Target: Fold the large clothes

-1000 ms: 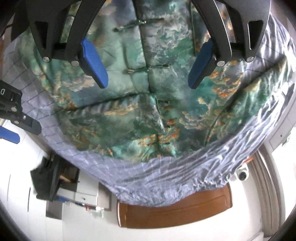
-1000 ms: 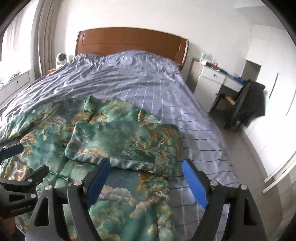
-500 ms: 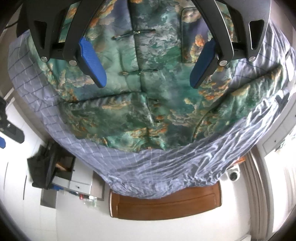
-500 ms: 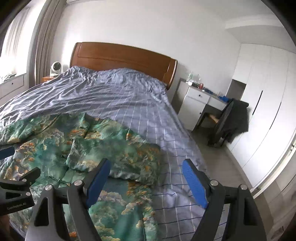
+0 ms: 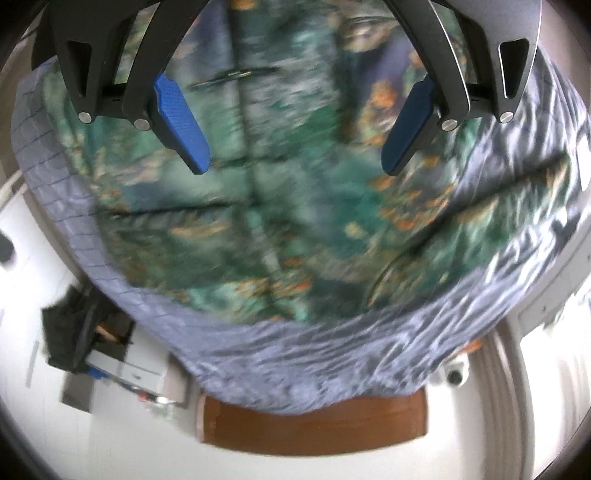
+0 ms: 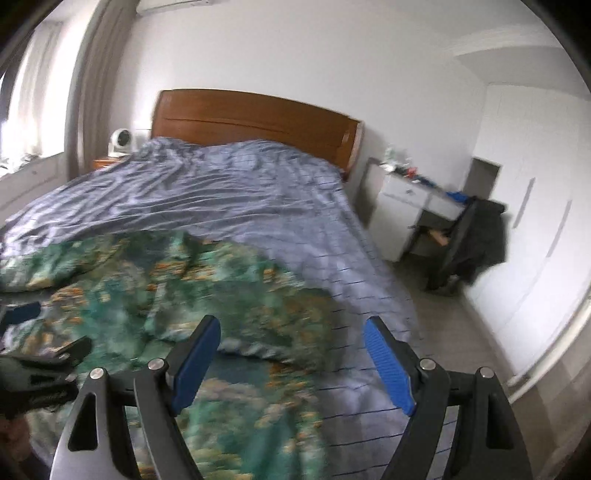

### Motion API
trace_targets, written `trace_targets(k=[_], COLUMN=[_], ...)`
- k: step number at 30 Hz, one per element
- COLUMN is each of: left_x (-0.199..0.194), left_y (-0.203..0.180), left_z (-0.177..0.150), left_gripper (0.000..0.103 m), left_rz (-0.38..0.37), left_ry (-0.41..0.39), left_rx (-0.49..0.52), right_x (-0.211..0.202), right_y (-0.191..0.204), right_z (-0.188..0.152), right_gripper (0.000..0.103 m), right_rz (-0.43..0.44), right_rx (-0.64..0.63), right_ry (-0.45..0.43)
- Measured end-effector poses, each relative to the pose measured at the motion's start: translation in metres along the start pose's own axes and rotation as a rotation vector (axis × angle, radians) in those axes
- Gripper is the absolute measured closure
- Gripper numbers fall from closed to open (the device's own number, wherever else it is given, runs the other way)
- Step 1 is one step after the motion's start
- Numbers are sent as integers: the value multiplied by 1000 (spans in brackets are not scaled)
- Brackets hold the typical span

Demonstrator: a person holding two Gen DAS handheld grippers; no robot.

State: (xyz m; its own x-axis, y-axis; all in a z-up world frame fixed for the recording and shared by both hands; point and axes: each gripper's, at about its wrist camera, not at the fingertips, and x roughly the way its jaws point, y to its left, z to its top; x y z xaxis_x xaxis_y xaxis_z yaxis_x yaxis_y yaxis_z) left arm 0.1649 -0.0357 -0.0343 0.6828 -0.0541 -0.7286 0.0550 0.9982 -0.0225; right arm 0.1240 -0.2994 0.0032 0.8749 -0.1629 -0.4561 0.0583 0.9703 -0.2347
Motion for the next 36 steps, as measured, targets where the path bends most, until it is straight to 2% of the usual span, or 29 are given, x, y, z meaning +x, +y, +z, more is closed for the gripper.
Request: trace_targets(k=[3, 6, 9, 11, 14, 15, 16, 18, 21, 22, 23, 24, 25, 26, 28, 30, 31, 32, 33, 36], left_x=[17, 28, 40, 49, 69, 81, 93, 101, 99, 95, 91, 86, 84, 80, 62, 42, 27, 23, 12, -2], left_y=[57, 114, 185, 247, 318, 339, 362, 383, 399, 401, 402, 401, 397, 388, 371, 335, 303, 292, 258, 178], left_z=[-17, -30, -37, -38, -39, -41, -44, -47, -45, -44, -41, -37, -31, -21, -4, 26, 45, 58, 74, 98], left_gripper=[8, 8, 8, 8, 7, 7, 7, 7, 10, 14, 32, 66, 84, 93, 94, 94, 94, 94, 94, 94], left_rz=[79, 147, 176, 169, 158, 161, 196, 217, 242, 251, 269, 294, 306, 302, 352, 388, 403, 403, 399, 378], left_ry=[38, 59, 65, 61, 80, 104, 121, 107, 42, 14, -12, -28, -25, -25, -77, -144, -191, -217, -260, -337], left_rx=[-76, -138, -269, -436, -631, -691, -764, -837, -957, -993, -1010, -1006, -983, -939, -838, -675, -557, -493, -378, -120], right_x=[3, 9, 12, 10, 1, -1, -4, -7, -13, -18, -20, -23, -26, -27, -28, -28, -28, -27, -26, -21], right_y=[23, 49, 66, 76, 86, 87, 90, 92, 101, 106, 107, 110, 113, 114, 115, 113, 110, 108, 106, 96], right_z=[-27, -64, -94, -108, -117, -116, -117, -116, -115, -116, -116, -117, -120, -121, -124, -125, -125, -125, -125, -123], right_gripper=[21, 21, 21, 21, 21, 21, 21, 21, 21, 21, 21, 21, 21, 21, 21, 21, 21, 21, 21, 21], right_rz=[55, 82, 129, 148, 160, 159, 159, 171, 194, 199, 203, 208, 220, 227, 238, 241, 243, 243, 241, 234], right_rx=[-58, -133, -158, -177, -220, -231, -243, -245, -266, -281, -289, -299, -308, -310, -307, -293, -281, -271, -257, -208], right_ry=[29, 104, 185, 215, 214, 210, 205, 203, 194, 185, 180, 176, 174, 173, 173, 170, 169, 168, 167, 169])
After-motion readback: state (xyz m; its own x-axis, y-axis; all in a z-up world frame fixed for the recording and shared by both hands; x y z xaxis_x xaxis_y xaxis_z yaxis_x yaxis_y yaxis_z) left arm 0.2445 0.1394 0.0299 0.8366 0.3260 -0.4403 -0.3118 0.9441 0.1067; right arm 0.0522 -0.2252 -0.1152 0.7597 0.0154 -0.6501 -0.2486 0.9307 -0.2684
